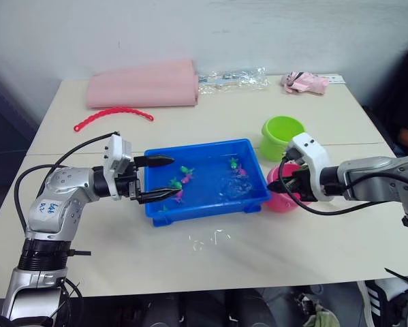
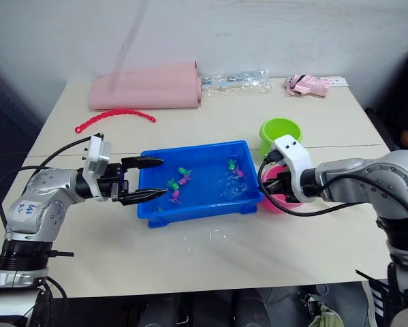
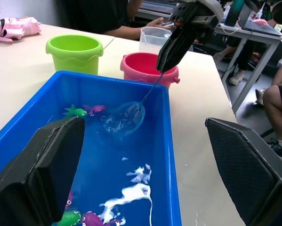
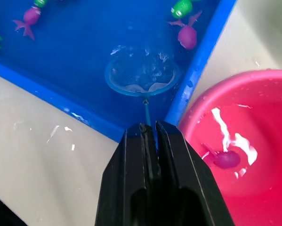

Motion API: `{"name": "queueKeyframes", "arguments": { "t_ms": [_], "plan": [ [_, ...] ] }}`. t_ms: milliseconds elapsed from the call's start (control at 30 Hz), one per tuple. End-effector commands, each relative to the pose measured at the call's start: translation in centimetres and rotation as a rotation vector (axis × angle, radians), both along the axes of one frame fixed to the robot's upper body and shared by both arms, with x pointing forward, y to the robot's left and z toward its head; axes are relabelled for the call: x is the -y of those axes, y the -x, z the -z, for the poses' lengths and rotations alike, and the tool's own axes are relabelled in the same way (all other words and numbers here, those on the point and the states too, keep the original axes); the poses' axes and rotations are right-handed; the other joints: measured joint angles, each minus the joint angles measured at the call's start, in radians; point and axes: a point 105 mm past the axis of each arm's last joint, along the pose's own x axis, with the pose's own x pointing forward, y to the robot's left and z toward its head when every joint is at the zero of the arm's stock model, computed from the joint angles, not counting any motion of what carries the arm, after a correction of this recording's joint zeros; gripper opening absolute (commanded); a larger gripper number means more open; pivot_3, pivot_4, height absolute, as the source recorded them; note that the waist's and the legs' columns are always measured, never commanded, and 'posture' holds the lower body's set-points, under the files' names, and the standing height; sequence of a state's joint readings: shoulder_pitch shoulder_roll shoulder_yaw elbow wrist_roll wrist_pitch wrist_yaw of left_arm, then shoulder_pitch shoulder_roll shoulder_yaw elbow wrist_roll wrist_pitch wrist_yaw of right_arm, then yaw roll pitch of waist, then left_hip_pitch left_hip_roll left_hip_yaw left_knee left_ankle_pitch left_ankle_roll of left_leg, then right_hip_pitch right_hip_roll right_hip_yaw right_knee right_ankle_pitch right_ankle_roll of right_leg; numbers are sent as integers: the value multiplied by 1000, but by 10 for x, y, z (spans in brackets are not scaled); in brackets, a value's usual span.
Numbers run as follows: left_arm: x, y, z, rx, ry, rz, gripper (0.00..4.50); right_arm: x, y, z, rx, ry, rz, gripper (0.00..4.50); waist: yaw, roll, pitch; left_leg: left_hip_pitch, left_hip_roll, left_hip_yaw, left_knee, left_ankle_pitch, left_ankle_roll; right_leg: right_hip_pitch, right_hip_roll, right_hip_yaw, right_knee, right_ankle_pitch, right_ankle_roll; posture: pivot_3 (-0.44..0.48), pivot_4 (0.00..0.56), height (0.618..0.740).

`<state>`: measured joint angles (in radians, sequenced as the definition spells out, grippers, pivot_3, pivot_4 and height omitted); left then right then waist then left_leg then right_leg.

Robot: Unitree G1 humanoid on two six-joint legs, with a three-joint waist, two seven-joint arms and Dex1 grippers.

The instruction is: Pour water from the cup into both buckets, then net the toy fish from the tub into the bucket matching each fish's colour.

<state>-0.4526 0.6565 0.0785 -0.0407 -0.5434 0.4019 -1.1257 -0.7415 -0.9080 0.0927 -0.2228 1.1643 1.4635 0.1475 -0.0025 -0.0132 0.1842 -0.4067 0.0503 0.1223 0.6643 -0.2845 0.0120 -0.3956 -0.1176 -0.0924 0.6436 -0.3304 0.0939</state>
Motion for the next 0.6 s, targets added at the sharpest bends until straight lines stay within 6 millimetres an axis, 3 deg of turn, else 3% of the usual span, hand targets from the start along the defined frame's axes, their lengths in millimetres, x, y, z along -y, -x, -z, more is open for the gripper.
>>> {"name": "queueKeyframes", "arguments": {
  "t_ms": [33, 333, 600],
  "plan": [
    [2, 5, -10, 62, -7, 8, 4452, -5, -9, -10, 69, 35, 21, 0, -2, 0, 0, 0, 0, 0, 0, 0, 0, 0, 0, 0, 0, 0, 0, 0, 150, 740],
    [1, 6, -11, 71, -9, -7, 4452, -13, -25, -12, 227, 57, 93, 0, -2, 0, 0, 0, 0, 2, -1, 0, 0, -2, 1, -1, 0, 0, 0, 0, 150, 740],
    [-1, 7, -10, 69, -13, -13, 4452, 0, -23, -14, 331, 83, 113, 0, 0, 0, 0, 0, 0, 2, -1, 0, 0, -2, 1, -2, 0, 0, 1, 0, 150, 740]
  ]
}}
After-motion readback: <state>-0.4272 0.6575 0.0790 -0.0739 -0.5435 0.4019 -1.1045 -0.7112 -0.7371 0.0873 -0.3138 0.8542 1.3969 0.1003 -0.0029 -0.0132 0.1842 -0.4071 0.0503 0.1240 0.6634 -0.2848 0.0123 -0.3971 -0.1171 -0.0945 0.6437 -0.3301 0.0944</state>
